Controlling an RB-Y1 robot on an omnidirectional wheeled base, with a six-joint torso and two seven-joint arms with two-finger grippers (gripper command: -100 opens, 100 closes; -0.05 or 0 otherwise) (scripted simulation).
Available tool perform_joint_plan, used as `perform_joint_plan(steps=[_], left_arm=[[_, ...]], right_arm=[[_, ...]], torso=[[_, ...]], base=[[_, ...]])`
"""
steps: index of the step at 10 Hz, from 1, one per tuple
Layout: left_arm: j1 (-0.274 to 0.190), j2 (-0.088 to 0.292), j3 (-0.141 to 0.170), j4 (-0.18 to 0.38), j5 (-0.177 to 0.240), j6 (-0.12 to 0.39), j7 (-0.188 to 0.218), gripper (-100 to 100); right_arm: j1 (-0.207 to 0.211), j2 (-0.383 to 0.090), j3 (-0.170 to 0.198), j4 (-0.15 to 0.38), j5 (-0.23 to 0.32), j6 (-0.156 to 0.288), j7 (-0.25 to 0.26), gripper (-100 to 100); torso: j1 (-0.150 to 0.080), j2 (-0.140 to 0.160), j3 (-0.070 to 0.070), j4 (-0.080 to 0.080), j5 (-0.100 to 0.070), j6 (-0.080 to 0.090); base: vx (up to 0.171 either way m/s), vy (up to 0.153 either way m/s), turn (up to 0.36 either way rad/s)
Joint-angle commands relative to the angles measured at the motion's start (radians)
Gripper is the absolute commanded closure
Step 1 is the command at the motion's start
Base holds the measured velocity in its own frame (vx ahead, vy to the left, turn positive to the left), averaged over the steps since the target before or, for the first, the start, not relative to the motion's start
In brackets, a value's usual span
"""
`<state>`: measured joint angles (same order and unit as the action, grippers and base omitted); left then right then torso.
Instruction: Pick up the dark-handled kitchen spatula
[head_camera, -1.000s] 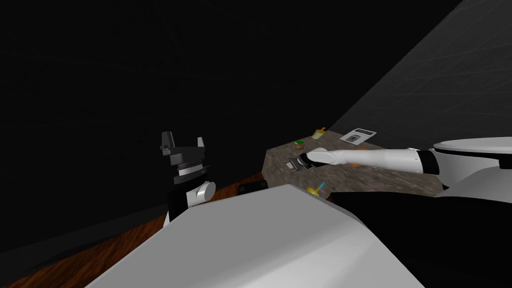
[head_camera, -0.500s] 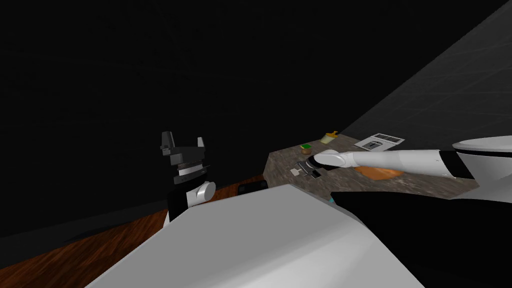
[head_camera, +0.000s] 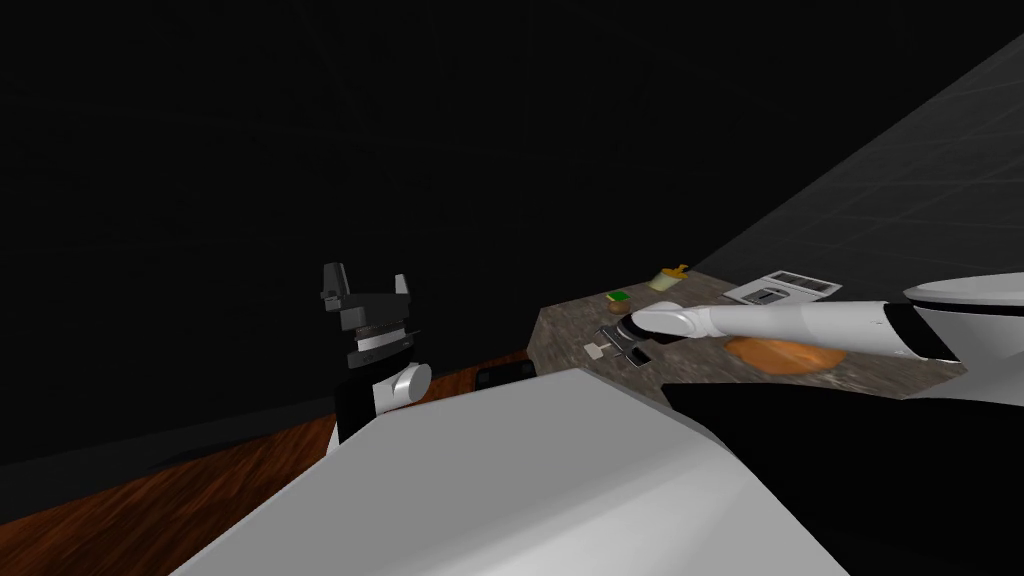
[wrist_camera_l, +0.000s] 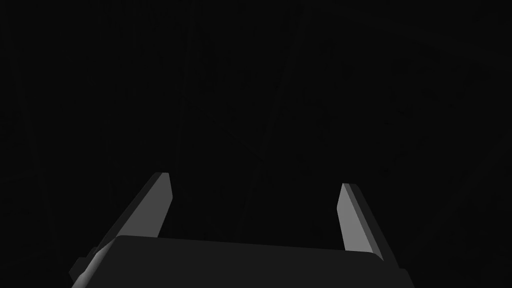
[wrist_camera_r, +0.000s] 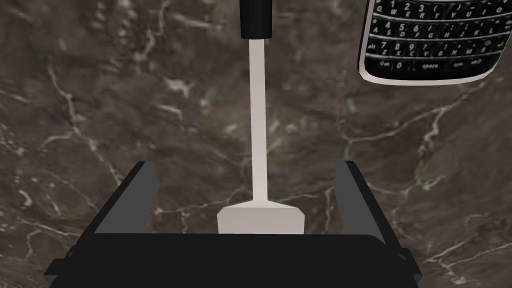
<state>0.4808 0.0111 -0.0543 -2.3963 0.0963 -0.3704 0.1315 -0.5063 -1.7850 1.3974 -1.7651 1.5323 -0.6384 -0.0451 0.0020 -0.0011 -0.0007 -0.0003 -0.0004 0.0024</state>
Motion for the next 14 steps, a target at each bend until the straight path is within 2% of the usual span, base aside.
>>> perform_joint_plan(steps=[1, 3, 4, 5, 9, 10, 11, 12, 13, 14], left_arm=[[0.0, 0.0, 0.0, 0.0, 0.0, 0.0, 0.0, 0], [0.0, 0.0, 0.0, 0.0, 0.0, 0.0, 0.0, 0], [0.0, 0.0, 0.0, 0.0, 0.0, 0.0, 0.0, 0], [0.0, 0.0, 0.0, 0.0, 0.0, 0.0, 0.0, 0], [0.0, 0.0, 0.0, 0.0, 0.0, 0.0, 0.0, 0], [0.0, 0.0, 0.0, 0.0, 0.0, 0.0, 0.0, 0], [0.0, 0.0, 0.0, 0.0, 0.0, 0.0, 0.0, 0], [0.0, 0.0, 0.0, 0.0, 0.0, 0.0, 0.0, 0], [0.0, 0.0, 0.0, 0.0, 0.0, 0.0, 0.0, 0], [0.0, 0.0, 0.0, 0.0, 0.0, 0.0, 0.0, 0]], right_arm=[[0.016, 0.028, -0.003, 0.032, 0.002, 0.015, 0.007, -100], [0.033, 0.057, -0.005, 0.061, 0.01, 0.029, 0.01, -100], [0.029, 0.047, -0.004, 0.051, 0.007, 0.026, 0.008, -100], [0.03, 0.048, -0.004, 0.053, 0.007, 0.027, 0.01, 100], [0.03, 0.048, -0.003, 0.053, 0.007, 0.026, 0.01, 100], [0.03, 0.048, -0.003, 0.053, 0.007, 0.026, 0.01, 0], [0.012, 0.02, -0.002, 0.024, 0.0, 0.011, 0.007, 100], [-0.001, -0.002, 0.0, 0.002, -0.005, 0.0, 0.005, 100], [0.007, 0.01, -0.001, 0.009, 0.005, 0.009, -0.002, 100], [0.005, 0.008, -0.001, 0.006, 0.005, 0.006, -0.004, 0]], torso=[[0.0, 0.0, 0.0, 0.0, 0.0, 0.0], [0.0, 0.001, 0.001, 0.0, 0.0, 0.0], [0.0, 0.001, 0.001, 0.0, 0.0, 0.0], [0.0, 0.001, 0.001, 0.0, 0.0, 0.0], [0.0, 0.0, 0.0, 0.0, 0.0, 0.0], [0.0, 0.0, 0.0, 0.0, 0.0, 0.0], [0.0, 0.0, 0.0, 0.0, 0.0, 0.0], [0.0, 0.0, 0.0, 0.0, 0.001, 0.0], [0.001, -0.001, 0.0, 0.0, 0.0, 0.0], [0.0, -0.001, 0.0, 0.0, 0.0, 0.0]], base=[[-0.007, 0.002, 0.011], [-0.008, 0.001, 0.009], [0.0, 0.0, 0.0], [0.0, 0.0, 0.0], [-0.001, 0.0, -0.003], [0.0, 0.0, 0.0], [0.0, 0.0, 0.0], [0.011, -0.003, -0.018], [0.006, -0.001, -0.002], [0.0, 0.0, 0.0]])
